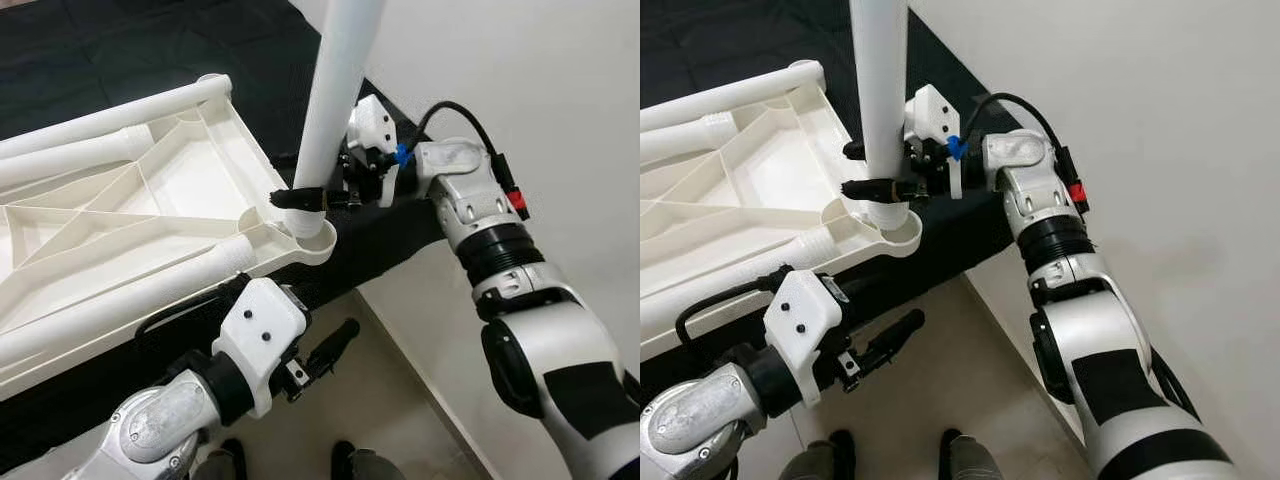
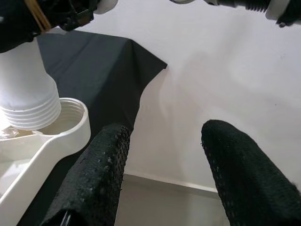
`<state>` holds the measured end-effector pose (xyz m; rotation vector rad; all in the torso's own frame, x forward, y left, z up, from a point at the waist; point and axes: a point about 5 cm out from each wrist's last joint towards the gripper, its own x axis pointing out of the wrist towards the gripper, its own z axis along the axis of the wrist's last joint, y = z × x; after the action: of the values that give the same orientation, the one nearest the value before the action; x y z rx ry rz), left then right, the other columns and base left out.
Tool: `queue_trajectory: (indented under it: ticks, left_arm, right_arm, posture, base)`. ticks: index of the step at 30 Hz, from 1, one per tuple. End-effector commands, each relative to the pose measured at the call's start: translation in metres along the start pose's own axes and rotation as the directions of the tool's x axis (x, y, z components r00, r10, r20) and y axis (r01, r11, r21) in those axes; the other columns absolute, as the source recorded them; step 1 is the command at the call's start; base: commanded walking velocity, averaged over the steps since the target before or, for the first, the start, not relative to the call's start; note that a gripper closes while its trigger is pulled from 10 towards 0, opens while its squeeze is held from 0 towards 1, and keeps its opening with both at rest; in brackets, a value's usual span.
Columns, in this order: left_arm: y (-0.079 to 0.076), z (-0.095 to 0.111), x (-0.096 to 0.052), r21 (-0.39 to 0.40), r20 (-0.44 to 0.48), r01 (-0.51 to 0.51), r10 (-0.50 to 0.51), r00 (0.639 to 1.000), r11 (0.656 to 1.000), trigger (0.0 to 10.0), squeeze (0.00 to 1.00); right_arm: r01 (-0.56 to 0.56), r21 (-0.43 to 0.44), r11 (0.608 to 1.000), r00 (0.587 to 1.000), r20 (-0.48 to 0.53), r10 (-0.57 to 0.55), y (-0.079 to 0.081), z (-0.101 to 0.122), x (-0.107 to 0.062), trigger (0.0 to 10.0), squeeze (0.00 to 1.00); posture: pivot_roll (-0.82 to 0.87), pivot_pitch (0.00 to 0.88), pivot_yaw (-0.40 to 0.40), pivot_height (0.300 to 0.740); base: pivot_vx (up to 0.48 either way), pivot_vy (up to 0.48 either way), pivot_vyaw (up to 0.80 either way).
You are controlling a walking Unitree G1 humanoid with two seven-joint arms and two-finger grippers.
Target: Building children table
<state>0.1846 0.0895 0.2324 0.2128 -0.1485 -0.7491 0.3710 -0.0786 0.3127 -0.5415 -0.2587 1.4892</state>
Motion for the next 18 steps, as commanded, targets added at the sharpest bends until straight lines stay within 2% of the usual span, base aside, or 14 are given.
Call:
queue_trajectory:
  ticks: [1, 4, 6, 9, 14, 18]
  left_arm:
    - [-0.004, 0.0, -0.003, 0.002, -0.002, 0.01, -0.01, 1.0, 1.0, 10.0, 0.0]
    - [-0.002, 0.0, -0.004, 0.013, -0.005, -0.004, 0.004, 1.0, 1.0, 10.0, 0.0]
    - [-0.001, 0.0, -0.004, 0.015, -0.004, -0.016, 0.016, 1.0, 1.0, 10.0, 0.0]
    - [-0.001, 0.0, -0.003, 0.014, 0.0, -0.018, 0.018, 1.0, 1.0, 10.0, 0.0]
    - [-0.001, 0.001, -0.002, 0.014, 0.004, -0.022, 0.022, 1.0, 1.0, 10.0, 0.0]
    - [-0.001, 0.001, -0.003, 0.014, 0.003, -0.03, 0.03, 1.0, 0.999, 10.0, 0.0]
  right_arm:
    - [-0.102, 0.117, 0.988, 0.987, -0.111, 0.115, 0.017, -0.032, 0.006, 0.0, 0.0]
    - [-0.147, 0.153, 0.977, 0.981, -0.103, 0.164, 0.016, -0.03, -0.001, 0.0, 0.0]
    - [-0.184, 0.188, 0.965, 0.978, -0.059, 0.198, 0.008, -0.018, -0.014, 0.0, 0.0]
    - [-0.165, 0.166, 0.972, 0.98, -0.08, 0.18, 0.001, -0.01, -0.023, 0.0, 0.0]
    - [-0.145, 0.14, 0.979, 0.985, -0.076, 0.157, -0.004, -0.003, -0.027, 0.0, 0.0]
    - [-0.125, 0.124, 0.984, 0.987, -0.085, 0.136, -0.002, -0.008, -0.024, 0.0, 0.0]
  posture:
    - [0.11, 0.323, -0.123, 0.74]
    - [0.11, 0.322, -0.126, 0.74]
    - [0.1, 0.32, -0.128, 0.74]
    - [0.1, 0.319, -0.13, 0.74]
    - [0.1, 0.319, -0.131, 0.74]
    - [0.1, 0.318, -0.13, 0.74]
  base:
    - [0.0, 0.0, 0.0]
    - [0.0, 0.0, 0.0]
    - [0.0, 0.0, 0.0]
    - [0.0, 0.0, 0.0]
    - [0.0, 0.0, 0.0]
    - [0.0, 0.0, 0.0]
